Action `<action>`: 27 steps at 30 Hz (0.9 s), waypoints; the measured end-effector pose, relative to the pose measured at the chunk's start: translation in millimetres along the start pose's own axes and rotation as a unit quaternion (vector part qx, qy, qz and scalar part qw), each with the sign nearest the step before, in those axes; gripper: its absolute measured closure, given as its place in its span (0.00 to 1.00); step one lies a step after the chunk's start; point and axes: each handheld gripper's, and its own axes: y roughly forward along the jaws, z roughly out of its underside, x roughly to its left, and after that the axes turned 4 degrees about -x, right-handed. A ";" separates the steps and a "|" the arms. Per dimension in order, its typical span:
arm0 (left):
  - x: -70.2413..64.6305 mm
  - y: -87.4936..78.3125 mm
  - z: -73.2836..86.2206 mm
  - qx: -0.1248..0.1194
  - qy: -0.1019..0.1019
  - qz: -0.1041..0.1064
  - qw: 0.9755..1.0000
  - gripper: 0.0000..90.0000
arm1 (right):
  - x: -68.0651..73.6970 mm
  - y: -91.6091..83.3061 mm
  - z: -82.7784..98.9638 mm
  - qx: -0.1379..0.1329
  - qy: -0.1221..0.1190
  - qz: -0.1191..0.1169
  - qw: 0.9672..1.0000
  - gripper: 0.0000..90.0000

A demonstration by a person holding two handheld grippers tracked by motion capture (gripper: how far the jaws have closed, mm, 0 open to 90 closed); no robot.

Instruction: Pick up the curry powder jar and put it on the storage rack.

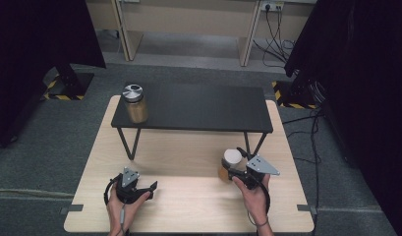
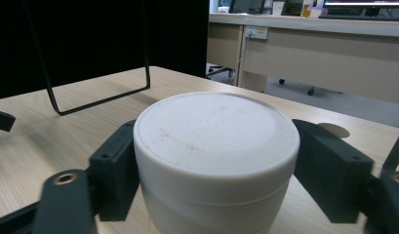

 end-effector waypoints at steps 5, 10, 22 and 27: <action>0.4 -0.1 0.3 -0.001 -0.001 0.001 1.000 0.12 | 1.0 0.5 5.1 -0.010 0.001 -0.005 1.000 0.38; 0.7 -0.2 0.6 -0.002 -0.003 0.001 1.000 0.12 | 2.5 0.5 6.1 -0.012 0.002 -0.002 1.000 0.38; 0.4 -0.5 1.2 -0.004 -0.003 0.001 1.000 0.12 | 5.4 0.1 0.4 -0.002 -0.003 -0.001 1.000 0.38; 0.9 -0.3 0.8 -0.002 -0.004 0.002 1.000 0.12 | 10.2 -2.7 -5.9 0.003 -0.016 -0.001 1.000 0.38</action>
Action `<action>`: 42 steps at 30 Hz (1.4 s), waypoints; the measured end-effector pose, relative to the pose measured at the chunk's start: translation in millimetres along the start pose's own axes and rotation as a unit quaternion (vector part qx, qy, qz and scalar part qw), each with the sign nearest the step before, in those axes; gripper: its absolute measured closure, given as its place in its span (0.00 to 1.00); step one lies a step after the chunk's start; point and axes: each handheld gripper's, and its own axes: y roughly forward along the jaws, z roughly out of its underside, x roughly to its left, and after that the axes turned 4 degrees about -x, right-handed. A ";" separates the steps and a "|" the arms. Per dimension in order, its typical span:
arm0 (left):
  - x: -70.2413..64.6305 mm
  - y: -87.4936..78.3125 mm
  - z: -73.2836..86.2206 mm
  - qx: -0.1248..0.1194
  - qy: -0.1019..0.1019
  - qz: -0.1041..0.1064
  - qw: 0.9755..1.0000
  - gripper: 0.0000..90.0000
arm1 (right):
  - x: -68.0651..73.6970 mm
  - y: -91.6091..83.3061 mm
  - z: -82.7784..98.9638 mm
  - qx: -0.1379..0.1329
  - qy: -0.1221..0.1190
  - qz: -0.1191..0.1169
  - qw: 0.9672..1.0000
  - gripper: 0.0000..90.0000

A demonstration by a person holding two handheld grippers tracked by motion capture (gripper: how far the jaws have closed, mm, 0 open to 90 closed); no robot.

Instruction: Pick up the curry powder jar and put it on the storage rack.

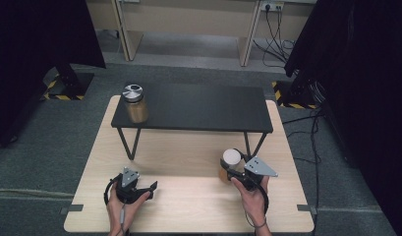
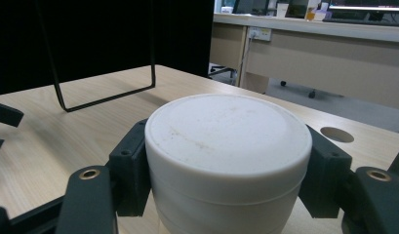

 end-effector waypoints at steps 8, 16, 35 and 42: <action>-0.4 -0.3 0.4 -0.001 0.001 -0.001 1.000 0.12 | 5.1 -13.6 -20.0 -0.017 -0.016 -0.010 1.000 0.38; 0.2 -0.2 0.3 -0.001 0.000 0.000 1.000 0.12 | 3.1 -25.7 -45.6 -0.026 -0.016 -0.019 0.999 0.38; 0.7 -0.2 0.4 -0.001 -0.004 0.000 1.000 0.12 | -3.9 -47.2 -108.2 -0.017 0.025 -0.027 0.999 0.38; 0.9 -0.2 0.5 -0.001 -0.005 0.000 1.000 0.12 | -6.9 -52.4 -129.2 -0.017 0.024 -0.023 0.999 0.38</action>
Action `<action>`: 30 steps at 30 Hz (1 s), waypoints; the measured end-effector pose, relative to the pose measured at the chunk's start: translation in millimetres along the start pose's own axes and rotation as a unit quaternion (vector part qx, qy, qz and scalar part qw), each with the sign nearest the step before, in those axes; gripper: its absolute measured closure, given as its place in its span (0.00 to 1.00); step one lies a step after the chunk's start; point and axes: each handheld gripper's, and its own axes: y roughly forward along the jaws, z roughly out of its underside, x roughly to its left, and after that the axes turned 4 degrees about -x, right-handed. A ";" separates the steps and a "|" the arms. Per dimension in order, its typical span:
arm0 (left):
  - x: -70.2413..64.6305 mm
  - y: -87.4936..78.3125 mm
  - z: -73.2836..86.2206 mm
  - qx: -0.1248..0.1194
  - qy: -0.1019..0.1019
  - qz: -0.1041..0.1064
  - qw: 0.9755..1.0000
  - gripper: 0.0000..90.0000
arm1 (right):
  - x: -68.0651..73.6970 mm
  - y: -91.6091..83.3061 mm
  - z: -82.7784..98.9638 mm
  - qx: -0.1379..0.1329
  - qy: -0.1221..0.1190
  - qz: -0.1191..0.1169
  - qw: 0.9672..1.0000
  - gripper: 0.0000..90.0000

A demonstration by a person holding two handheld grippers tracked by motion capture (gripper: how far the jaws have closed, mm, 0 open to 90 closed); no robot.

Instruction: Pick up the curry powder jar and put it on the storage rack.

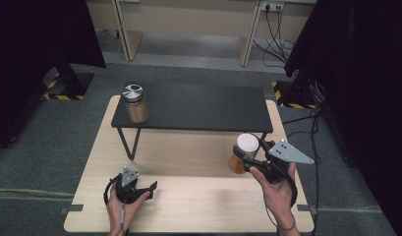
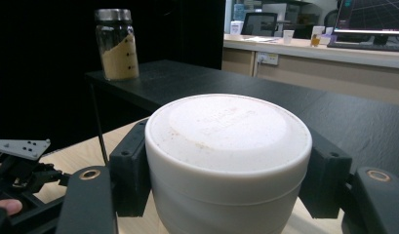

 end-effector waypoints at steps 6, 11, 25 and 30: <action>-0.7 0.1 -0.3 0.001 0.003 -0.001 1.000 0.12 | -4.3 -2.6 -14.8 -0.005 0.007 -0.002 1.000 0.38; -0.6 0.2 -0.5 0.001 0.002 0.000 1.000 0.12 | -7.1 -3.0 -30.9 -0.009 0.003 -0.002 1.000 0.38; -0.2 0.2 -0.5 0.001 0.002 0.000 1.000 0.12 | -14.0 7.8 -71.1 -0.016 -0.007 0.005 1.000 0.38; 0.5 0.0 -0.1 0.000 0.000 0.001 1.000 0.12 | -15.3 14.2 -79.4 -0.016 -0.010 0.009 1.000 0.38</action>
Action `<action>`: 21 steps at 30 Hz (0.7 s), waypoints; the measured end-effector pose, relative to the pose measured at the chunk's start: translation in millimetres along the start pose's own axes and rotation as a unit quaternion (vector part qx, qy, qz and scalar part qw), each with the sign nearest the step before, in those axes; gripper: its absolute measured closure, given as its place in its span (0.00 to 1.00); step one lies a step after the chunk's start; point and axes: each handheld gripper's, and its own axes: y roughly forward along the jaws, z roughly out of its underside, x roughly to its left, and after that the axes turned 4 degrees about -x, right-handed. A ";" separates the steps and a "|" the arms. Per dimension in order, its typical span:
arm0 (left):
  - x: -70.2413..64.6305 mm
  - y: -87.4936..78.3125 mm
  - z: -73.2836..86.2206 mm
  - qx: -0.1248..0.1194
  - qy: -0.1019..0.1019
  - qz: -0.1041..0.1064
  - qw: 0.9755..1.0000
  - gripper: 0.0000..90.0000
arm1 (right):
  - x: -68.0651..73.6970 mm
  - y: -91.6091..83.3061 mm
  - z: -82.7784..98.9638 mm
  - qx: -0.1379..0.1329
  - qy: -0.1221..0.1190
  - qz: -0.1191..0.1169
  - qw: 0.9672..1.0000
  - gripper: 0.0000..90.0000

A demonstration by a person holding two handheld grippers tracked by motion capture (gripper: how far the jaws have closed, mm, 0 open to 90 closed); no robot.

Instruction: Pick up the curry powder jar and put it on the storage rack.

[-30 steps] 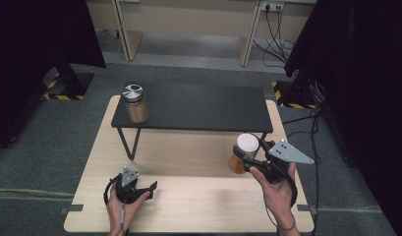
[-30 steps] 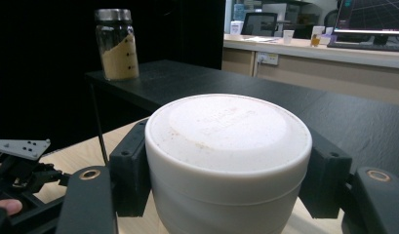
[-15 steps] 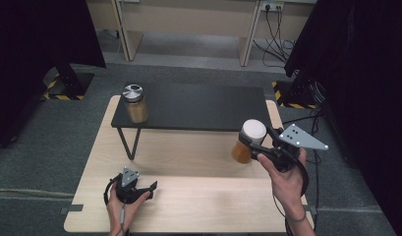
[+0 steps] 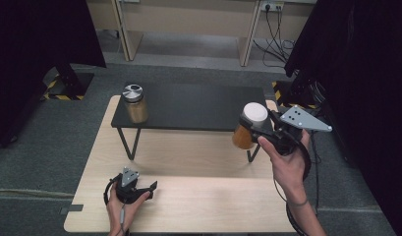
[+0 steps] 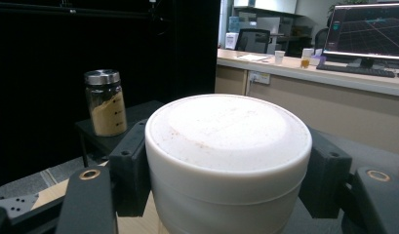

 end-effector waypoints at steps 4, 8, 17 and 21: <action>-0.2 -0.1 -0.1 0.000 0.002 -0.001 1.000 0.12 | -1.6 4.7 -3.0 0.000 0.002 0.001 1.000 0.38; -0.5 0.3 -0.8 0.002 0.003 -0.001 1.000 0.12 | -3.6 8.1 -5.5 -0.001 0.005 0.004 1.000 0.38; -0.7 0.5 -1.3 0.004 0.005 -0.001 1.000 0.12 | -9.2 21.7 -15.4 0.000 0.009 0.016 1.000 0.38; -0.6 1.0 -1.9 0.006 0.005 0.000 1.000 0.12 | -10.6 33.5 -21.1 0.006 0.004 0.027 1.000 0.38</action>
